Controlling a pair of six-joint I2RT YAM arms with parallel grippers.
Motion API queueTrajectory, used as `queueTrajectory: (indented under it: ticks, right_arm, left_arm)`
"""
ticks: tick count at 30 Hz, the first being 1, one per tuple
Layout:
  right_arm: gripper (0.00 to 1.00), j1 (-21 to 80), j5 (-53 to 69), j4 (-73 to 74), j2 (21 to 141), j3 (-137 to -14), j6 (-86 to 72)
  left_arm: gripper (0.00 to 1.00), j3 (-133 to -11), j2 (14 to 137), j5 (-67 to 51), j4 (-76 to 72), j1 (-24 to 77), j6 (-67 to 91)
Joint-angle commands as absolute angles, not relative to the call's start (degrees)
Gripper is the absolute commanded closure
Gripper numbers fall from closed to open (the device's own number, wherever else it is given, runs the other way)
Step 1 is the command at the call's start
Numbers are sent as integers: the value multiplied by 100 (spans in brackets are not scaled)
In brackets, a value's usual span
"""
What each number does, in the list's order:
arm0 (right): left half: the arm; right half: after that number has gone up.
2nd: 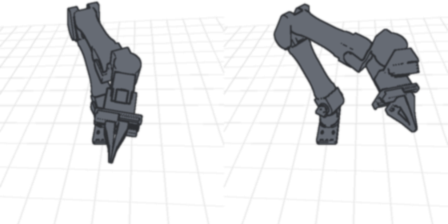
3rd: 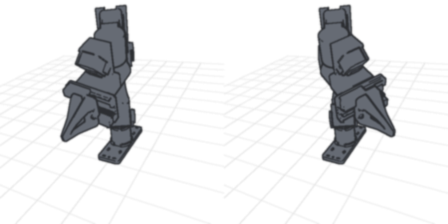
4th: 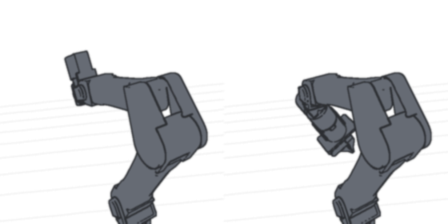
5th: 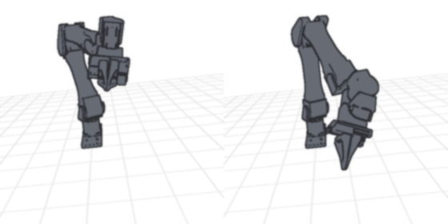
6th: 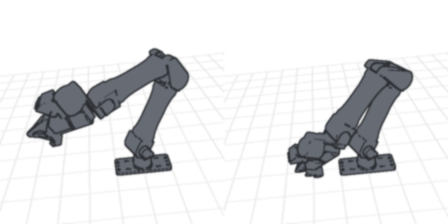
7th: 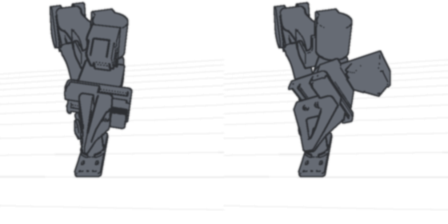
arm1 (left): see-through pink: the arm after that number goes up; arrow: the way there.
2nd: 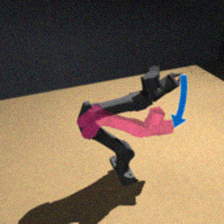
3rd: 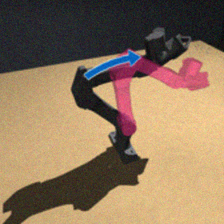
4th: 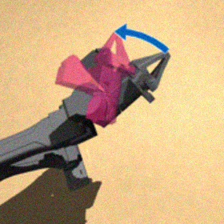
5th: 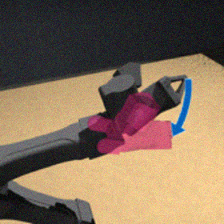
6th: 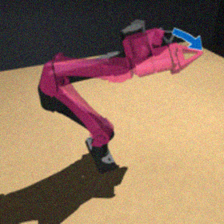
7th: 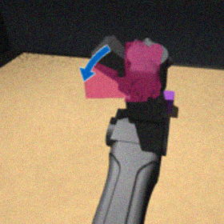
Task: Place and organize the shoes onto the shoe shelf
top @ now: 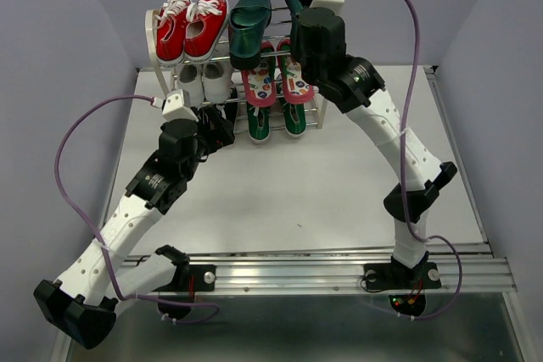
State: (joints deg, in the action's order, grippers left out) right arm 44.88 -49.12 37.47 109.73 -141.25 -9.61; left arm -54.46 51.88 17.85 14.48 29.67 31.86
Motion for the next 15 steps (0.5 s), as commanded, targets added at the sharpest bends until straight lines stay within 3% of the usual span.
queueTrajectory:
  ticks: [1, 6, 8, 11, 12, 15]
  right_arm:
    - [98, 4509, -5142, 2558, 11012, -14572, -782]
    - [95, 4368, -4878, 2470, 11197, -14590, -817]
    - [89, 4298, -4834, 2461, 11197, -14572, -852]
    - [72, 4298, -4790, 2461, 11136, -14485, -887]
    - [59, 4298, -4729, 2444, 11066, -14397, -905]
    - [38, 4298, -4545, 2426, 10943, -14256, -1002]
  left_arm:
    - [1, -5572, 5036, 1854, 1266, 2997, 3182]
    - [1, -5537, 4983, 1863, 1274, 3006, 3190]
    - [1, -5528, 4975, 1863, 1283, 2997, 3190]
    - [1, -5528, 4957, 1855, 1283, 2997, 3199]
    - [1, -5546, 4957, 1846, 1283, 2997, 3199]
    - [1, -5651, 4983, 1758, 1266, 3006, 3164]
